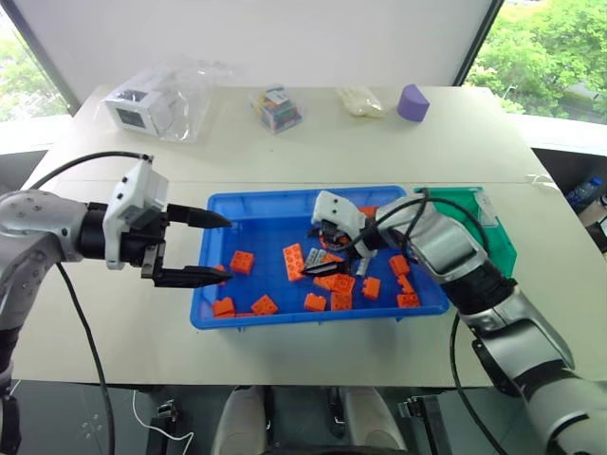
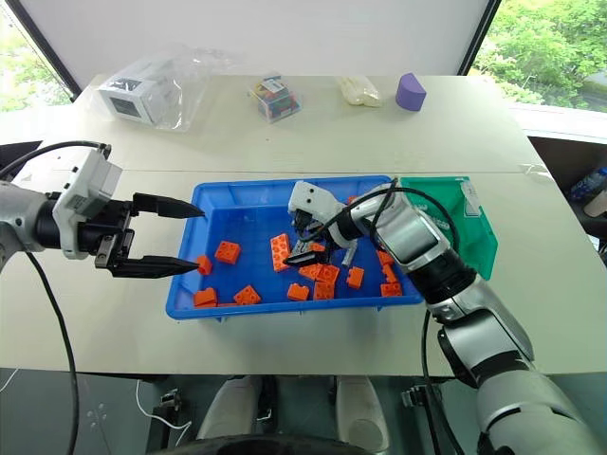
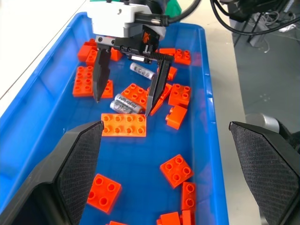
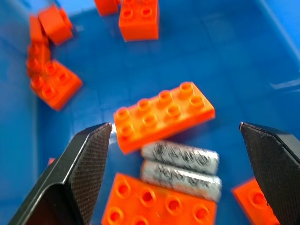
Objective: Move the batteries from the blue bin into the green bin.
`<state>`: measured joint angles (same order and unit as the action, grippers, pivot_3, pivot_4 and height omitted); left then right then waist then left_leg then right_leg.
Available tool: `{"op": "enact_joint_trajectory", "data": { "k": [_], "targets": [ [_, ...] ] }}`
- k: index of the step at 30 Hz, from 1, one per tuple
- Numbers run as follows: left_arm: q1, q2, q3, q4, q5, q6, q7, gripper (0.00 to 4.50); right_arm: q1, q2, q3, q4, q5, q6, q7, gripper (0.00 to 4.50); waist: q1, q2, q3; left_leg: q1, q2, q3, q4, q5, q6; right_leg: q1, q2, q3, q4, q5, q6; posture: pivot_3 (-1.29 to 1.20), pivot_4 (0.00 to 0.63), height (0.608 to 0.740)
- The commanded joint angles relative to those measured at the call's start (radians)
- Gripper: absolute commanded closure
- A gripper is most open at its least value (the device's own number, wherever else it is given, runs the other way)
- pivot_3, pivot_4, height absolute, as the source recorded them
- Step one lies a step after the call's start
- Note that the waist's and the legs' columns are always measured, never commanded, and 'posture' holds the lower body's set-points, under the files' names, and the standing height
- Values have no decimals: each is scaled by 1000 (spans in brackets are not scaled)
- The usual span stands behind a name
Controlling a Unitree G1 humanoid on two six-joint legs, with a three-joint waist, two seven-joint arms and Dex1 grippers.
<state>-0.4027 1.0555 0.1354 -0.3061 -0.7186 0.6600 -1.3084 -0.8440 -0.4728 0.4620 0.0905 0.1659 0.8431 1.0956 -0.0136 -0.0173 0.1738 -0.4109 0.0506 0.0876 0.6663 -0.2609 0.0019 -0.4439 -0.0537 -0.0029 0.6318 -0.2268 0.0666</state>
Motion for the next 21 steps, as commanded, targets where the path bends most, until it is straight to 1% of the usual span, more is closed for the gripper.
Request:
{"op": "enact_joint_trajectory", "data": {
  "k": [1, 4, 8, 11, 17, 21],
  "targets": [
    [-29, -5, 7, -5, 7, -18, 8, 0, -45, 25, -25, 47, 32, 67, 11, 25, 0, 0, 0, 0, 0, 0, 0, 0, 0, 0, 0, 0, 0, 0, 0, 0, 150, 734],
    [-31, -8, 7, -6, 15, -19, 13, 0, -62, 41, -15, 81, 45, 110, 25, 25, -1, 0, 0, 0, 0, 0, 0, 0, 0, 0, 0, 0, 0, 0, 0, 0, 150, 734],
    [-29, -10, 14, -8, 19, -20, 22, 0, -65, 60, 21, 100, 35, 108, 34, 25, -2, 0, 0, 0, 0, 0, 0, 0, 0, 0, 1, 0, 0, 0, 0, 0, 150, 734],
    [-28, -13, 18, -8, 21, -20, 29, 0, -73, 97, 21, 108, 38, 113, 25, 853, -4, 0, 0, 0, 1, 0, 0, 0, 0, 0, 1, 0, 0, 0, 0, 0, 150, 734],
    [-32, -11, 17, 17, 34, -33, 30, 0, -94, 165, 22, 118, 37, 119, 4, 3862, -4, 0, 0, 0, 1, -1, 0, 0, 0, 0, 2, 0, 1, 0, 1, 0, 150, 734],
    [-27, -10, 25, 20, 34, -34, 32, 0, -103, 188, 10, 136, 38, 115, -18, 3862, -1, 0, 0, 0, 1, -1, 0, 0, 0, 0, 2, 0, 1, 0, 0, 0, 150, 734]
  ]
}}
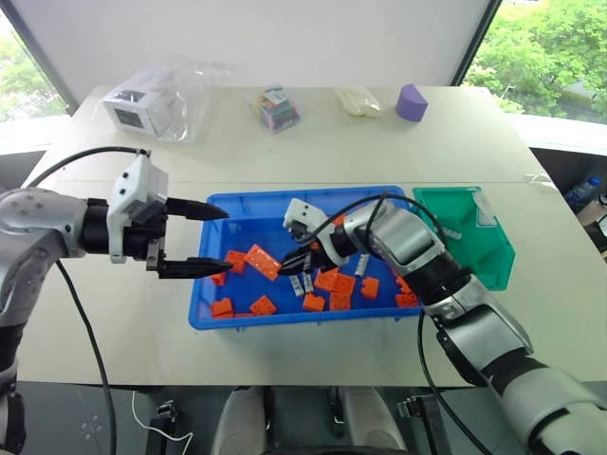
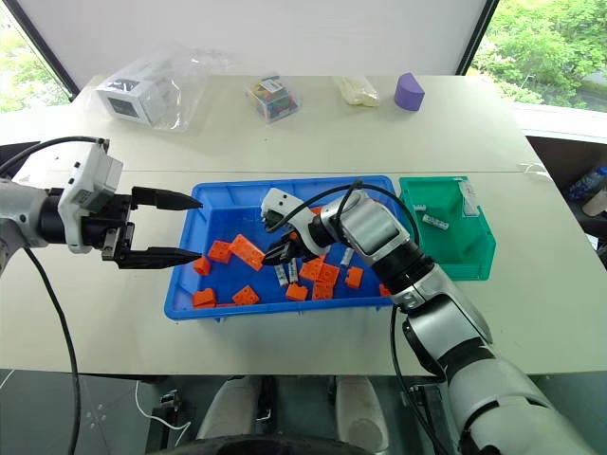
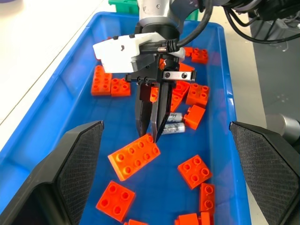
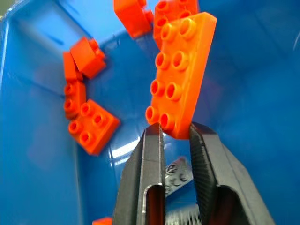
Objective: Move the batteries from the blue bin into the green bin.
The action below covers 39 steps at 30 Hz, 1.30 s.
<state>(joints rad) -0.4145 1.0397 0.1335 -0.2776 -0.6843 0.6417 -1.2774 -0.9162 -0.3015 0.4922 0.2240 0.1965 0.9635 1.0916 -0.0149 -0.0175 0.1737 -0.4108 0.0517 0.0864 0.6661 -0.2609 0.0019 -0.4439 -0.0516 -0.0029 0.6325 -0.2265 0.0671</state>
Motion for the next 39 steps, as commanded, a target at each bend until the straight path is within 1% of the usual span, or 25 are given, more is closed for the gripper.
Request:
{"op": "enact_joint_trajectory", "data": {
  "k": [1, 7, 11, 14, 16, 17, 18, 19, 22, 23, 25, 27, 30, 33, 36, 39],
  "targets": [
    [-15, 6, 26, -8, 0, -17, 1, 0, -34, 26, -26, 10, 10, -4, -21, 3862, 0, 0, 0, 0, 0, 0, 0, 0, 0, 0, 0, 0, 0, 0, 0, 0, 150, 734],
    [-31, -6, 11, -4, 4, -18, 10, 0, -60, 104, -46, 34, 21, -4, -65, 3862, -4, 0, 0, 0, 0, 0, 0, 0, 0, 0, 0, 0, 0, 0, 0, 0, 150, 734],
    [-51, -20, -3, 4, 9, -18, 9, 0, -85, 179, -57, 87, 2, -46, -126, 3862, -4, 0, 0, 0, 0, 0, 0, 0, 0, 0, 1, 0, 1, 1, 2, 0, 150, 734],
    [-62, -31, -12, 5, 13, -16, 8, 0, -115, 214, -65, 136, -15, -85, -161, 2836, -5, 0, 0, 0, 0, 0, 0, 0, 0, 0, 1, 0, 1, 2, 3, 0, 150, 734],
    [-68, -34, -16, 6, 14, -15, 7, 0, -124, 188, -39, 123, -44, -134, -151, 1770, -2, 0, 0, 0, 0, 0, 0, 0, 0, 0, 1, 0, 1, 2, 3, 0, 150, 734],
    [-70, -35, -18, 7, 15, -15, 6, 0, -127, 175, -30, 114, -52, -147, -143, 1312, 0, 0, 0, 0, 0, -1, 0, 0, 0, 0, 0, 0, 1, 2, 3, 0, 150, 734],
    [-71, -36, -21, 8, 16, -16, 2, 0, -123, 137, -12, 82, -62, -164, -111, 809, 1, 0, 0, 0, 0, 0, 0, 0, 0, 0, 0, 0, 0, 2, 3, 0, 150, 734],
    [-71, -37, -24, 7, 16, -18, -2, 0, -115, 91, 7, 38, -67, -177, -68, 809, 3, 0, 0, 0, 0, 0, 0, 0, 0, 0, 0, 0, 0, 2, 3, 0, 150, 734],
    [-61, -35, -26, -5, 12, -17, -15, 0, -71, -103, 81, -131, -77, -244, 106, 809, 4, 0, 0, -1, -1, 0, 0, 0, 0, 0, -1, 0, -1, 1, 2, 0, 150, 734],
    [-57, -35, -26, -7, 12, -18, -18, 0, -59, -151, 98, -168, -80, -261, 145, 809, 4, 0, 0, -1, -2, 0, 0, 0, 0, 0, -2, 0, -1, 1, 1, 0, 150, 734],
    [-47, -34, -26, -13, 13, -20, -23, 0, -32, -227, 123, -222, -86, -285, 199, 809, 0, -1, 0, -1, -2, 0, 0, 0, 0, 1, -2, 0, -2, 0, 1, 0, 150, 734],
    [-37, -32, -27, -17, 15, -23, -30, 0, -4, -276, 135, -257, -90, -307, 233, 809, -7, -1, 0, 0, -1, 0, 0, 0, 0, 0, 0, 0, -1, 0, 1, 0, 150, 734],
    [-8, -26, -28, -36, 17, -25, -44, 0, 53, -293, 143, -258, -119, -395, 230, 809, -10, -1, 0, 2, 2, -1, -1, 0, 0, 0, 4, 0, 1, 0, 1, 0, 150, 734],
    [-2, -27, -24, -46, 14, -19, -43, 0, 70, -258, 129, -217, -145, -459, 191, 809, -7, -1, 0, 3, 4, -2, -1, 0, 0, -1, 6, 0, 4, -1, -3, 0, 150, 734],
    [17, -13, -14, -61, 4, -5, -52, 0, 80, -213, 112, -168, -165, -511, 142, 809, -5, -1, 0, 3, 4, -2, -1, 0, 0, 0, 5, 0, 4, -1, -3, 0, 150, 734],
    [58, 10, 1, -74, 12, -16, -67, 0, 65, -209, 103, -145, -179, -536, 146, 809, -2, -1, 0, 2, 4, -1, -1, 0, 0, 0, 4, 0, 3, -1, -3, 0, 150, 734]
  ]
}}
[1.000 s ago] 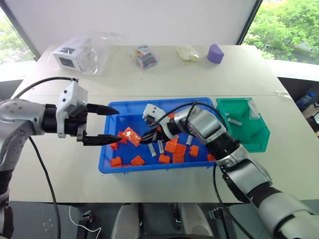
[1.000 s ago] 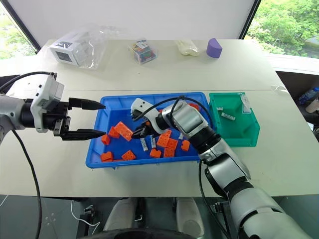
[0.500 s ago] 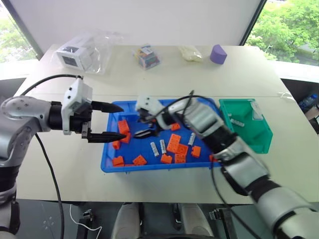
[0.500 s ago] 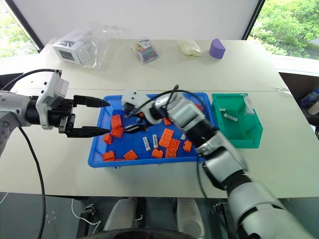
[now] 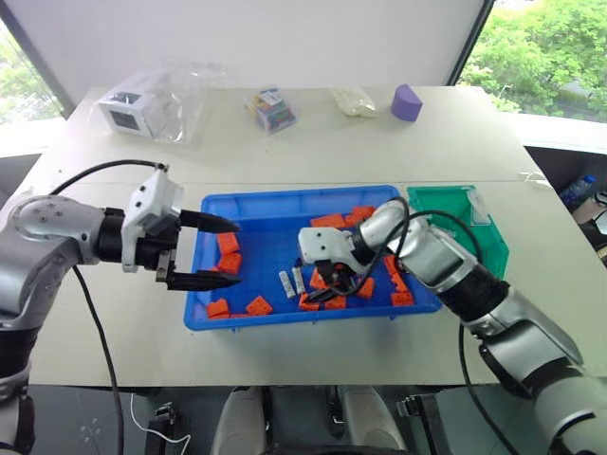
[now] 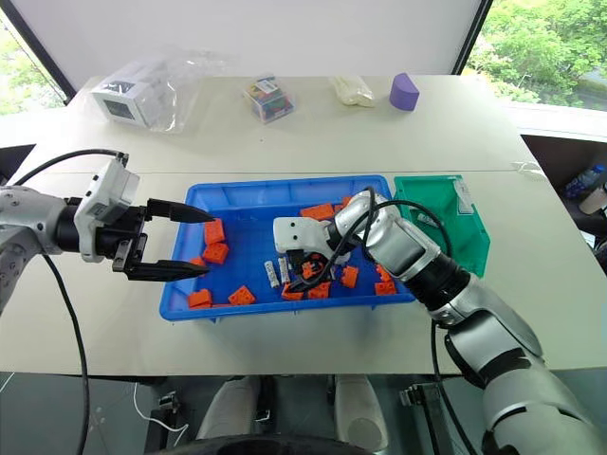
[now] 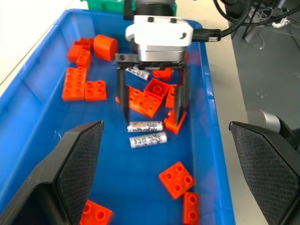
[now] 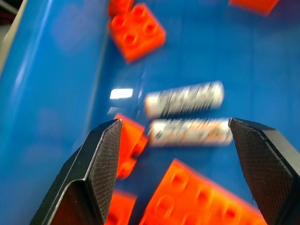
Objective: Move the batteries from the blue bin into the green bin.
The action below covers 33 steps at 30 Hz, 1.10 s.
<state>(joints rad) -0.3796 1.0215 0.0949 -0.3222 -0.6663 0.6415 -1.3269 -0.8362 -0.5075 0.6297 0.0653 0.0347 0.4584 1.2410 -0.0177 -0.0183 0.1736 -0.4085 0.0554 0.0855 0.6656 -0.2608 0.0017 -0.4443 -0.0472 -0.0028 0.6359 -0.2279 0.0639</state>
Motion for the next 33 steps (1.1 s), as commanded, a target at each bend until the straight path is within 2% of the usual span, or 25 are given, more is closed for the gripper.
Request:
{"op": "enact_joint_trajectory", "data": {
  "k": [1, 4, 11, 24, 26, 28, 29, 33],
  "targets": [
    [31, 31, 46, -31, -7, -17, -16, 0, -25, -14, -42, 3, -12, -27, 16, 809, 3, 0, 0, 0, 0, 0, 0, 0, 0, 0, 0, 0, 0, 0, 0, 0, 150, 734],
    [41, 34, 57, -32, -12, -14, -6, 0, -47, -26, -65, -16, 7, -19, 57, 809, 6, 0, 0, -1, 0, 0, 0, 0, 0, 0, -1, 0, -1, 0, -1, 0, 150, 734],
    [56, 28, 59, -46, -18, -9, 9, 0, -31, 35, -47, 35, -12, -65, 66, 809, 1, 0, 0, -1, 0, 0, 0, 0, 0, 0, 0, 0, -1, 0, -1, 0, 150, 734],
    [70, 28, 85, -52, -24, -2, 32, 0, -22, 126, 0, 235, -106, -203, 55, 809, 3, -1, 0, 0, 0, 0, 0, 0, 0, 0, 0, 0, -1, 0, -1, 0, 150, 734],
    [70, 29, 86, -52, -25, -3, 36, 0, -23, 130, -5, 239, -105, -205, 64, 1329, 3, -1, 0, 0, 0, 0, 0, 0, 0, 1, 0, 0, -1, 0, -1, 0, 150, 734],
    [66, 30, 86, -50, -27, -4, 39, 0, -28, 131, -15, 225, -92, -187, 83, 2118, 2, -1, 0, 0, 0, 0, 0, 0, 0, 1, 0, 0, 0, 0, -1, 0, 150, 734],
    [63, 30, 85, -48, -28, -4, 40, 0, -31, 132, -24, 210, -80, -170, 93, 2242, 2, -1, 0, 0, 0, 0, 0, 0, 0, 1, 0, 0, 0, 0, -1, 0, 150, 734],
    [58, 26, 76, -46, -26, -8, 46, 0, -52, 131, -87, 130, -13, -53, 116, 2231, 3, 0, 0, 0, 0, 0, 0, 0, 0, 1, 0, 0, 0, 0, -1, 0, 150, 734]
  ]
}}
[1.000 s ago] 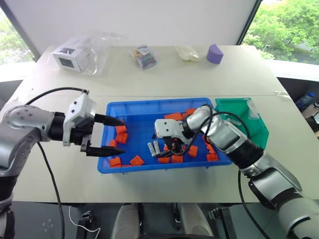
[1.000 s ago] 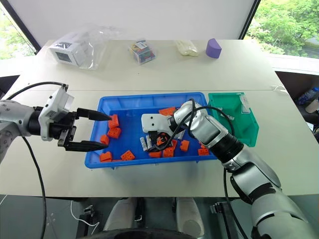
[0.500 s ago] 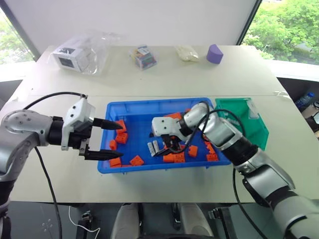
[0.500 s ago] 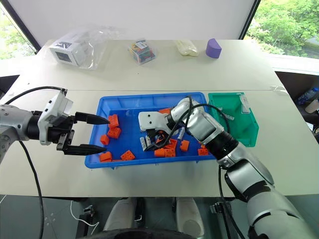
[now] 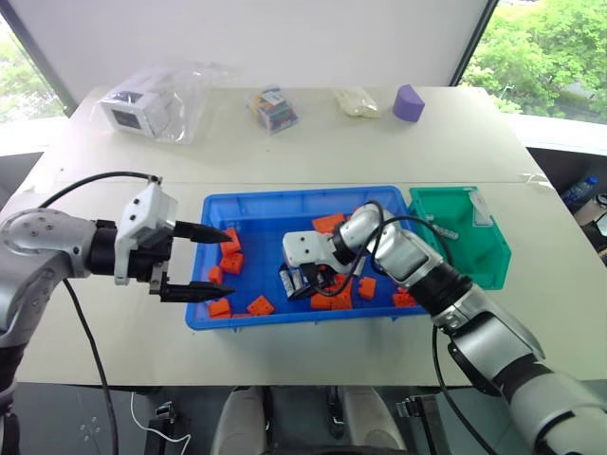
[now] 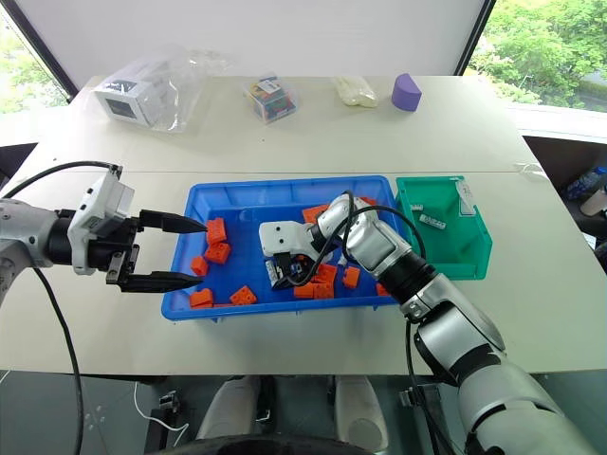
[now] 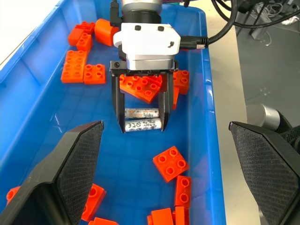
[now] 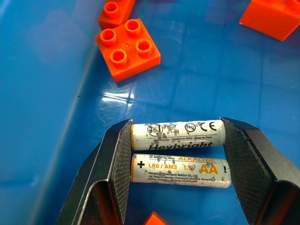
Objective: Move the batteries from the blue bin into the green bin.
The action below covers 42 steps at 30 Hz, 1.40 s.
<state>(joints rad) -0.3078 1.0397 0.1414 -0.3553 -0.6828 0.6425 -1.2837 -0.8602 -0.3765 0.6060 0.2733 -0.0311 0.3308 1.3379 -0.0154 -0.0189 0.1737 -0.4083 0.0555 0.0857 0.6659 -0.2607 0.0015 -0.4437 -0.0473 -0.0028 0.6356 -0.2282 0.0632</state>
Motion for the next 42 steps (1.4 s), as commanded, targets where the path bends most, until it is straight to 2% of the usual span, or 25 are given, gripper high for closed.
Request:
{"op": "enact_joint_trajectory", "data": {
  "k": [1, 5, 10, 13, 20, 26, 39, 42],
  "targets": [
    [-15, 6, 27, -12, -9, -10, 4, 0, -36, -8, -81, -101, 67, 102, 23, 2231, 1, 0, 0, 0, 0, 0, 0, 0, 0, 0, 0, 0, 0, 0, 0, 0, 150, 734],
    [-29, 1, 10, 4, -2, -21, -1, 0, -66, -65, -201, -194, 145, 261, 9, 2231, 4, 0, 0, 0, 0, 0, 0, 0, 0, 0, 0, 0, 0, 0, 0, 0, 150, 734],
    [-80, -22, -33, 48, 20, -43, -15, 0, -61, -136, -266, -260, 201, 368, -2, 2231, 3, 0, 0, 0, 0, 0, 0, 0, 0, 0, -1, 0, -1, 0, 0, 0, 150, 734],
    [-117, -42, -58, 68, 32, -52, -20, 0, -18, -154, -240, -261, 174, 328, -29, 2231, 1, 0, 0, 0, -1, 0, 0, 0, 0, 0, -1, 0, -1, 0, 0, 0, 150, 734],
    [-146, -50, -72, 91, 44, -58, -35, 0, 39, -162, -195, -103, 57, 161, -137, 2231, -1, 0, 0, -1, -1, 0, 0, 0, 0, -1, 0, 0, -1, 0, 0, 0, 150, 734],
    [-145, -49, -68, 80, 42, -52, -29, 0, 42, -106, -195, -50, 54, 155, -172, 2231, -2, 0, 0, -1, 0, 0, 0, 0, 0, 0, 0, 0, -1, 0, 0, 0, 150, 734],
    [-125, -42, -52, 73, 43, -55, -13, 0, 28, -104, -177, -66, 41, 155, -135, 2231, 1, 0, 0, -1, 0, 0, 0, 0, 0, 0, 0, 0, -1, 0, 0, 0, 150, 734],
    [-128, -46, -53, 75, 43, -55, -9, 0, 25, -72, -166, -101, 49, 178, -136, 2231, 0, 0, 0, -1, 0, 0, 0, 0, 0, 0, 0, 0, -1, 0, 0, 0, 150, 734]
  ]
}}
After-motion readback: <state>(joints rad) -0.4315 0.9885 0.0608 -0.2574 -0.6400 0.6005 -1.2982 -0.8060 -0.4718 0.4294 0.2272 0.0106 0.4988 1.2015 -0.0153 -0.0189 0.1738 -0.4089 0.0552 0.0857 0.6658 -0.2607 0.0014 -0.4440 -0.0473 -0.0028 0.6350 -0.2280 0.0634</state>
